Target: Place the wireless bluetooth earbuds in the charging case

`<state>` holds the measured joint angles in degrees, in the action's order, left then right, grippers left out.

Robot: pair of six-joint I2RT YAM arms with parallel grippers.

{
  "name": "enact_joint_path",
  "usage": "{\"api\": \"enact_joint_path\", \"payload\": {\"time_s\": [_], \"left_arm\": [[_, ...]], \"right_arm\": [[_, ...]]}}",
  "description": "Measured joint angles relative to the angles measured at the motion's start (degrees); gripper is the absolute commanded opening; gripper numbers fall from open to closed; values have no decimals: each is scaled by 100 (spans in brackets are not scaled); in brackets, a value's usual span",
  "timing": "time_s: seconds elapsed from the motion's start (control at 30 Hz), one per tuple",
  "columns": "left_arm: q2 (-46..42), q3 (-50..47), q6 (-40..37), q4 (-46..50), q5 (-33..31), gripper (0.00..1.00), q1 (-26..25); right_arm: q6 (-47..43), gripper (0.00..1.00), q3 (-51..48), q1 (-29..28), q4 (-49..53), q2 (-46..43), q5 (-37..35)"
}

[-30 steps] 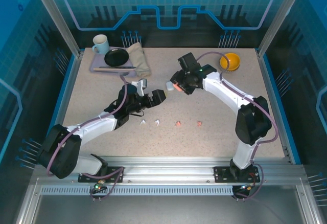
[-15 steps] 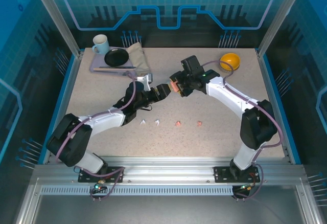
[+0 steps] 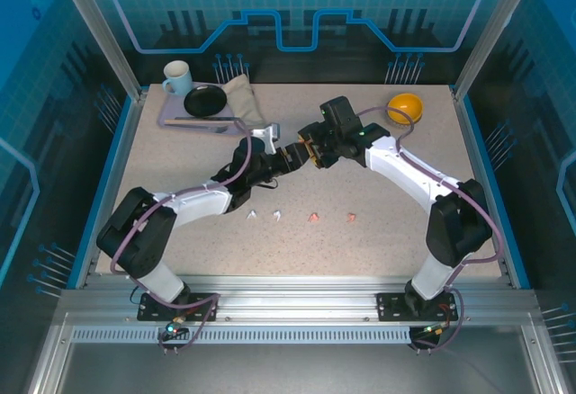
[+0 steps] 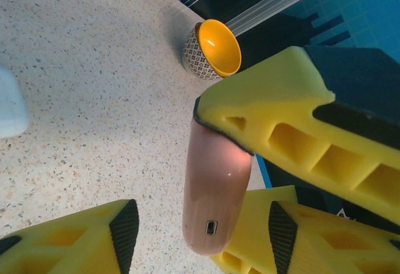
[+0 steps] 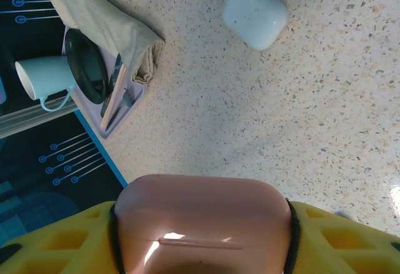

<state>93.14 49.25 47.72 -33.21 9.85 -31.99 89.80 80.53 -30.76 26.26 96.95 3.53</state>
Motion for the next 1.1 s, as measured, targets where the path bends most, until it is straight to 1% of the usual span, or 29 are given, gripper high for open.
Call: {"api": "enact_joint_path", "payload": {"time_s": [0.1,0.3,0.43,0.5,0.57,0.63,0.73,0.77,0.83,0.93,0.97,1.03,1.1], "left_arm": [[72,81,0,-7,2,52,-7],[210,205,-2,-11,17,46,-17],[262,221,0,-13,31,40,-17],[271,247,4,-13,42,35,-22],[280,280,-4,-7,48,33,-24],[282,293,-4,-9,48,28,-24],[282,310,-59,20,48,15,-28],[282,315,-101,37,48,13,-28],[282,319,-107,55,48,9,-28],[282,350,-114,63,87,4,-28],[282,367,-111,81,90,3,-37],[282,385,-114,140,90,2,-44],[271,385,-140,254,92,2,-39]], "right_arm": [[22,51,-35,0,-44,-11,-2],[26,51,-83,0,-107,-85,13],[26,51,-114,0,-127,-92,22],[26,51,-144,0,-144,-94,28],[46,51,-149,0,-160,-94,37],[48,51,-151,0,-179,-96,35],[46,52,-162,7,-190,-98,17],[48,53,-173,7,-195,-101,7],[50,57,-179,7,-192,-111,0],[79,74,-179,17,-195,-138,-7],[74,79,-179,35,-192,-149,7],[31,84,-179,68,-190,-199,42],[-52,87,-179,151,-179,-306,59]]}}
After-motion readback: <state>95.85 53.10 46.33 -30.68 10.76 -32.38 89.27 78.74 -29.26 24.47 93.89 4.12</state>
